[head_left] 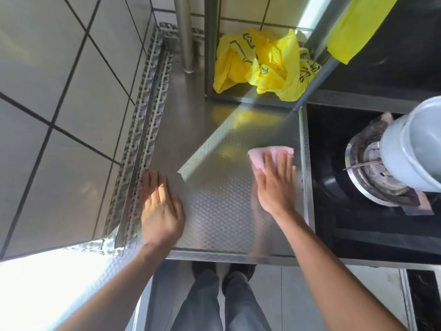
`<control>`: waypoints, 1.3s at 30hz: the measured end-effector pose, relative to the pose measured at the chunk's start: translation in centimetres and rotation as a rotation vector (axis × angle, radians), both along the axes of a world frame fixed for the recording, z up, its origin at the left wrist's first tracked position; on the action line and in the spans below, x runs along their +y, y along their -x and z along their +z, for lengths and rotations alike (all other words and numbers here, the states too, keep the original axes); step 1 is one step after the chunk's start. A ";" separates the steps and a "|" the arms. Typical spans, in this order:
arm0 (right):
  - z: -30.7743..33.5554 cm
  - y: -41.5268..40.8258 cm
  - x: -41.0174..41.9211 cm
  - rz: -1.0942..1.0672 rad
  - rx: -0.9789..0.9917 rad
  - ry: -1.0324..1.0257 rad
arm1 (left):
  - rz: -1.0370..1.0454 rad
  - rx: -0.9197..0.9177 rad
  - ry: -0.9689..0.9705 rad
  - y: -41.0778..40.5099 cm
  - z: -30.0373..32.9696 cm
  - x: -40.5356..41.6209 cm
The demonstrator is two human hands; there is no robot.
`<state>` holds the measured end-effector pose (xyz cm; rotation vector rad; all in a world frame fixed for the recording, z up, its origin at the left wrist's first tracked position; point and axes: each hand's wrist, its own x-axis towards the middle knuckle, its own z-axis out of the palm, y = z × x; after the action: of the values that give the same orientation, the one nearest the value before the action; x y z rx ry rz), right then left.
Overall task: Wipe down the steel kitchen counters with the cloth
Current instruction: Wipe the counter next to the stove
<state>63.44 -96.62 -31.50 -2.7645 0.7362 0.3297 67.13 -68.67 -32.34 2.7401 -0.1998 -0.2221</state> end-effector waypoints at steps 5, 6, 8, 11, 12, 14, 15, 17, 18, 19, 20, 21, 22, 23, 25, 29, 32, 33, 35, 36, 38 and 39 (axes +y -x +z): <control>-0.6 0.7 7.3 0.311 -0.141 -0.036 | 0.005 0.004 -0.033 -0.1 -0.2 -0.1; -0.8 1.8 8.3 0.407 -0.140 -0.039 | 0.001 -0.002 -0.030 -0.1 -0.2 -0.1; -1.0 4.2 8.1 0.578 -0.135 -0.044 | 0.003 -0.013 -0.022 -0.1 -0.2 -0.1; -0.7 6.0 4.1 0.680 -0.084 -0.017 | 0.005 -0.018 -0.037 -0.2 -0.2 -0.1; -0.5 5.8 2.6 0.657 -0.067 -0.004 | 0.004 -0.014 -0.043 -0.2 -0.1 -0.1; -0.3 3.9 0.2 0.529 -0.041 0.004 | 0.016 -0.002 -0.057 -0.1 0.1 -0.2; -0.2 2.3 -0.4 0.437 -0.040 0.001 | 0.027 0.001 -0.061 -0.1 0.1 -0.2; -0.2 -1.6 -0.3 0.250 -0.059 0.009 | 0.033 0.001 -0.059 0.0 0.2 -0.2; -0.2 -3.6 0.5 0.179 -0.062 0.013 | 0.031 0.005 -0.054 0.0 0.2 -0.3; -0.2 -5.4 1.6 0.141 -0.067 0.014 | 0.033 0.004 -0.049 0.0 0.2 -0.3; -0.2 -6.9 3.0 0.144 -0.082 0.008 | 0.036 -0.007 -0.045 -0.1 0.1 -0.3; -0.2 -7.9 4.6 0.185 -0.106 -0.005 | 0.038 -0.029 -0.040 -0.1 0.2 -0.2; -0.2 -8.3 6.1 0.252 -0.129 -0.025 | 0.034 -0.055 -0.025 -0.1 0.2 -0.2; -0.3 -8.3 7.5 0.332 -0.142 -0.048 | 0.026 -0.083 0.003 -0.1 0.3 -0.2; -0.4 -7.0 9.7 0.489 -0.143 -0.091 | 0.015 -0.127 0.094 -0.2 0.4 0.1; -0.4 -0.8 10.1 0.715 -0.121 -0.131 | -0.056 -0.074 0.278 -0.5 0.4 2.0; -0.3 3.1 6.7 0.818 -0.072 -0.074 | -0.089 0.044 0.240 0.2 0.3 4.3; -0.3 3.7 5.0 0.809 -0.055 -0.050 | -0.111 0.058 0.207 0.7 0.2 4.7; -0.1 3.4 1.9 0.723 -0.031 -0.006 | -0.173 0.075 0.139 1.9 -0.3 5.2; 0.0 2.6 0.7 0.650 -0.026 -0.001 | -0.200 0.085 0.110 2.3 -0.5 5.3; 0.4 0.3 0.0 0.481 -0.049 -0.025 | -0.246 0.089 0.033 3.0 -1.0 5.3; 0.5 -1.1 0.5 0.403 -0.065 -0.031 | -0.267 0.073 -0.009 3.2 -1.2 5.2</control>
<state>64.54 -96.08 -31.01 -2.8629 0.1498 0.3213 63.97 -63.43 -33.51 2.7024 -0.5466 -0.3957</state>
